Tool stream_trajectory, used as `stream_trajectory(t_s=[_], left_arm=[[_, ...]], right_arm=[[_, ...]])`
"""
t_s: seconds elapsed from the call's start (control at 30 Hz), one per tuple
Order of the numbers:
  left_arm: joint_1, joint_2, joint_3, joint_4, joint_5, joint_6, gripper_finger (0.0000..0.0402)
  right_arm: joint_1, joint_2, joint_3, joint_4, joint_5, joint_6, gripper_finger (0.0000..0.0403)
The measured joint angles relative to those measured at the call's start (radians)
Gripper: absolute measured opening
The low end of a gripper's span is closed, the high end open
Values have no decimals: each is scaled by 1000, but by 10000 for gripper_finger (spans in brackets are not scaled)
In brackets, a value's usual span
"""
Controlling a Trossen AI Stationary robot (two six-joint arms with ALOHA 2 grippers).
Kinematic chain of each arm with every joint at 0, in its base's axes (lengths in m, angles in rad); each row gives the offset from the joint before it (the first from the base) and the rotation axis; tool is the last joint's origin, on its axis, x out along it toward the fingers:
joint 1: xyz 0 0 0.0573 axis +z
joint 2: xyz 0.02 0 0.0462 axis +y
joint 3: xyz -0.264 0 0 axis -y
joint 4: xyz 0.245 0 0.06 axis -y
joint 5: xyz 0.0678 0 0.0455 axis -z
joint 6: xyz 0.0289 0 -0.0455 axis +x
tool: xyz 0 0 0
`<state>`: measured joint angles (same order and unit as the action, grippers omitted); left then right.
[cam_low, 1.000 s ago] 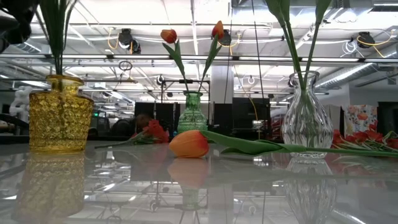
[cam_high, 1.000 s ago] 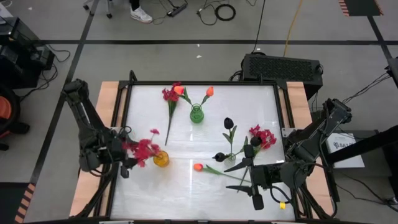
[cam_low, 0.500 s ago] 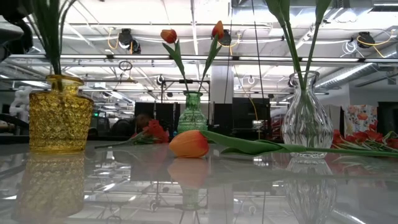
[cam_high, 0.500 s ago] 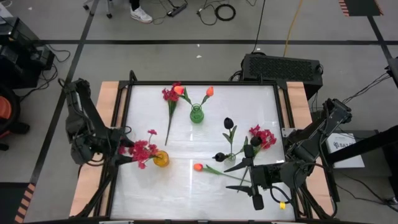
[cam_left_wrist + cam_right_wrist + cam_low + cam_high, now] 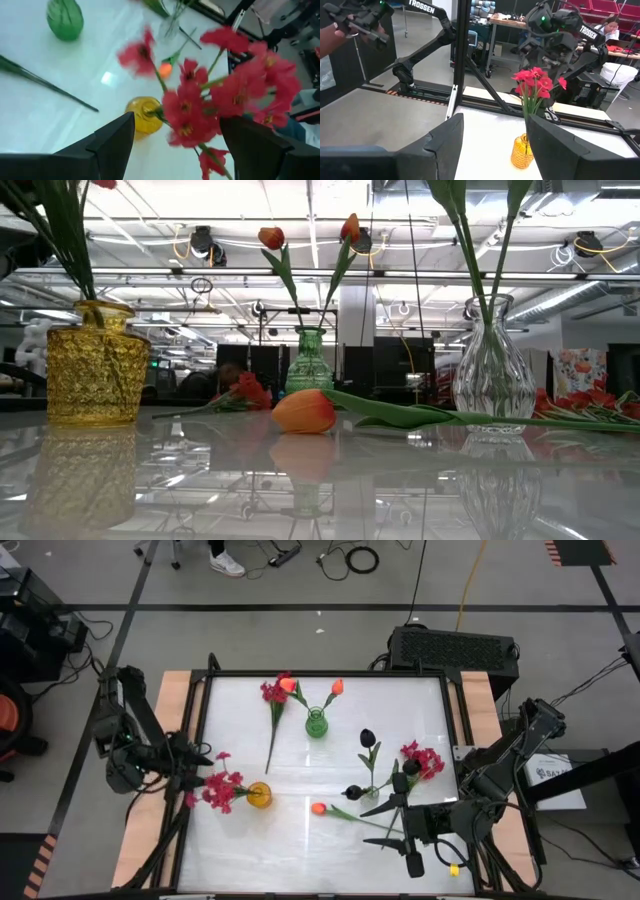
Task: Sort flowers into vase by color
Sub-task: Put the right red flowers into the yellow vase
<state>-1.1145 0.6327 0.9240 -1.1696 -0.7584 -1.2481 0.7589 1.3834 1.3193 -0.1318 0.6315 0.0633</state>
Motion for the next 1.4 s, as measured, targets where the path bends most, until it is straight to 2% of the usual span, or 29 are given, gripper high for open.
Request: stream_trajectory(t_s=[0.2, 0.33, 0.5, 0.63, 0.83, 1.0, 1.13, 1.27, 1.4], left_arm=[[6, 0, 130, -103, -103, 58, 294], [45, 0, 177, -173, -219, 84, 294], [122, 5, 168, -212, -401, 85, 294], [194, 17, 131, -192, -445, 77, 294], [254, 72, 44, -15, -446, 136, 294], [297, 143, -39, 257, -499, 290, 294], [350, 218, -66, 419, -479, 389, 294], [392, 299, -65, 548, -476, 503, 294], [438, 328, -48, 666, -470, 649, 294]], right_arm=[[0, 0, 0, 0, 0, 0, 210], [0, 0, 0, 0, 0, -7, 210], [0, 0, 0, 0, 1, -33, 210], [0, 0, 0, -5, 18, -48, 210], [0, -1, 0, -13, 197, -50, 210], [12, -4, 0, -55, 209, -59, 210], [31, -31, 0, -57, 214, -36, 210], [75, -78, 1, -168, 208, 73, 210], [142, -128, 1, -396, 204, 315, 210]])
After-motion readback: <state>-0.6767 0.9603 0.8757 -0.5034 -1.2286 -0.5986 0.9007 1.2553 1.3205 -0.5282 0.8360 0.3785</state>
